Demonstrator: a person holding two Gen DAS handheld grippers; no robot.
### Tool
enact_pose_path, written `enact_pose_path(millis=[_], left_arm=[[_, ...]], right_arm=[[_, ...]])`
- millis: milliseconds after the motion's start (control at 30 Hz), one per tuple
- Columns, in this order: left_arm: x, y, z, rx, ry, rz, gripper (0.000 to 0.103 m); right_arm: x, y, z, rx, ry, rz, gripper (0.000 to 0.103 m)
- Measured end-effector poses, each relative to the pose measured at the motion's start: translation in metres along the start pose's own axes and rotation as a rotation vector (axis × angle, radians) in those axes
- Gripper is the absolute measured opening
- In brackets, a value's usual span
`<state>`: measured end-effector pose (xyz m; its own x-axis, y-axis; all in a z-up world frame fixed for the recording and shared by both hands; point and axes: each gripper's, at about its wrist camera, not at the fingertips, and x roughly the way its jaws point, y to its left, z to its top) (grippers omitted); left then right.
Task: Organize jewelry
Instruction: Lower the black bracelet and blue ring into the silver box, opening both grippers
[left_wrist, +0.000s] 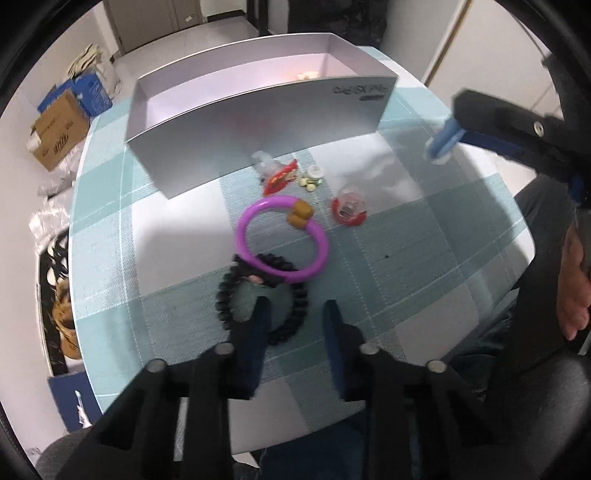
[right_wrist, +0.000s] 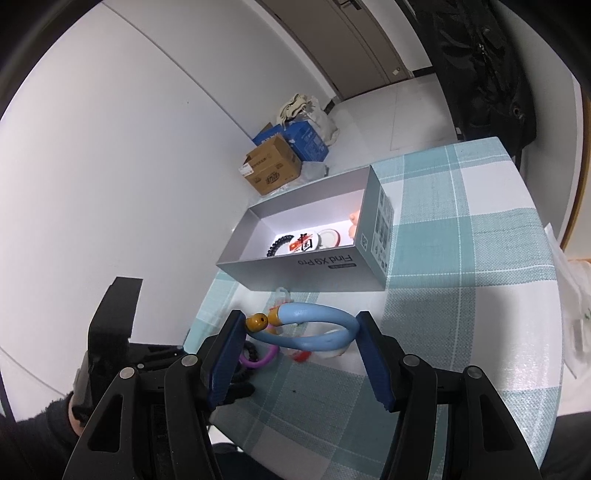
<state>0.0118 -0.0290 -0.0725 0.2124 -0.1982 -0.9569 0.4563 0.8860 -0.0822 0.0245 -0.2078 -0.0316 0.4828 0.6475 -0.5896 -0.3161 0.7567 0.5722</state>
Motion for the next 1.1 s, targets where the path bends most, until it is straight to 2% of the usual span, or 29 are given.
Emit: enact_pose_path(millis=[33, 100, 200, 333, 433, 567, 667, 800, 967, 1100], left_arm=[[-0.001, 0.004, -0.001, -0.004, 0.003, -0.003, 0.005], [-0.004, 0.009, -0.006, 0.001, 0.008, -0.026, 0.005], [-0.007, 0.006, -0.014, -0.017, -0.020, -0.002, 0.005], [-0.016, 0.019, -0.022, -0.102, -0.041, -0.086, 0.005], [-0.035, 0.035, -0.022, -0.179, -0.112, -0.149, 0.005], [-0.063, 0.045, -0.023, -0.232, -0.203, -0.203, 0.005], [-0.088, 0.045, -0.012, -0.240, -0.294, -0.241, 0.005], [-0.105, 0.052, 0.019, -0.224, -0.390, -0.272, 0.005], [-0.107, 0.063, 0.050, -0.188, -0.449, -0.299, 0.005], [-0.091, 0.074, 0.074, -0.179, -0.453, -0.329, 0.005]], right_arm=[[-0.001, 0.000, 0.000, 0.000, -0.002, 0.001, 0.060], [0.000, 0.000, 0.000, -0.002, -0.004, -0.001, 0.060], [-0.001, 0.001, -0.001, -0.005, -0.009, 0.000, 0.060], [-0.004, 0.002, 0.001, -0.014, -0.027, 0.011, 0.060], [-0.003, 0.004, 0.002, -0.016, -0.026, 0.024, 0.060], [-0.005, 0.009, 0.005, -0.013, -0.038, 0.051, 0.060], [-0.010, 0.015, 0.011, -0.019, -0.056, 0.074, 0.060], [-0.014, 0.024, 0.029, -0.042, -0.080, 0.103, 0.060], [-0.011, 0.027, 0.058, -0.041, -0.101, 0.127, 0.060], [0.002, 0.024, 0.082, -0.035, -0.107, 0.123, 0.060]])
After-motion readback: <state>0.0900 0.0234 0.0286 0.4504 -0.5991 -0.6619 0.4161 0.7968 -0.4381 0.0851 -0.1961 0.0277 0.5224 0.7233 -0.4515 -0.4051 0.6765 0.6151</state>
